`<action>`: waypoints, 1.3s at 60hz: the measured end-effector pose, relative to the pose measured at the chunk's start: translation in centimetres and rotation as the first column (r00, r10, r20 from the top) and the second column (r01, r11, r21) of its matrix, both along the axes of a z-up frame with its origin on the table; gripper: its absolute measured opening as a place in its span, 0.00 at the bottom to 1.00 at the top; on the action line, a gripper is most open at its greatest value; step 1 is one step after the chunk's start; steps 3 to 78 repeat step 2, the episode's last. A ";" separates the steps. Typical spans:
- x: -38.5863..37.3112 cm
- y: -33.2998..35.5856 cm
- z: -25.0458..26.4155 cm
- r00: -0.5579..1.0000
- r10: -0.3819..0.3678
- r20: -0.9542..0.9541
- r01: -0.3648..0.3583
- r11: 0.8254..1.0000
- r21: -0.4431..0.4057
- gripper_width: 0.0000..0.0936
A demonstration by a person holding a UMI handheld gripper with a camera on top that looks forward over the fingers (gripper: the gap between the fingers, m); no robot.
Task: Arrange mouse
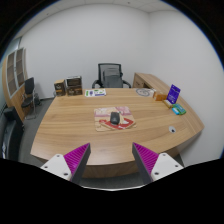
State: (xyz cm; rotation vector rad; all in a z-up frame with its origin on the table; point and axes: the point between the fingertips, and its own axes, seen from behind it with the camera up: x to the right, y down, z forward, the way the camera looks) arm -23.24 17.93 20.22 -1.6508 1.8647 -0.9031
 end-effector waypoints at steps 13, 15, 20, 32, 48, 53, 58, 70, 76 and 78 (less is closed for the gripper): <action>-0.2 0.0 -0.1 1.000 -0.002 0.001 0.002 1.000 -0.002 0.93; -0.2 0.0 -0.1 1.000 -0.002 0.001 0.002 1.000 -0.002 0.93; -0.2 0.0 -0.1 1.000 -0.002 0.001 0.002 1.000 -0.002 0.93; -0.2 0.0 -0.1 1.000 -0.002 0.001 0.002 1.000 -0.002 0.93; -0.2 0.0 -0.1 1.000 -0.002 0.001 0.002 1.000 -0.002 0.93; -0.2 0.0 -0.1 1.000 -0.002 0.001 0.002 1.000 -0.002 0.93; -0.2 0.0 -0.1 1.000 -0.002 0.001 0.002 1.000 -0.002 0.93; -0.2 0.0 -0.1 1.000 -0.002 0.001 0.002 1.000 -0.002 0.93; -0.2 0.0 -0.1 1.000 -0.002 0.001 0.002 1.000 -0.002 0.93; -0.2 0.0 -0.1 1.000 -0.002 0.001 0.002 1.000 -0.002 0.93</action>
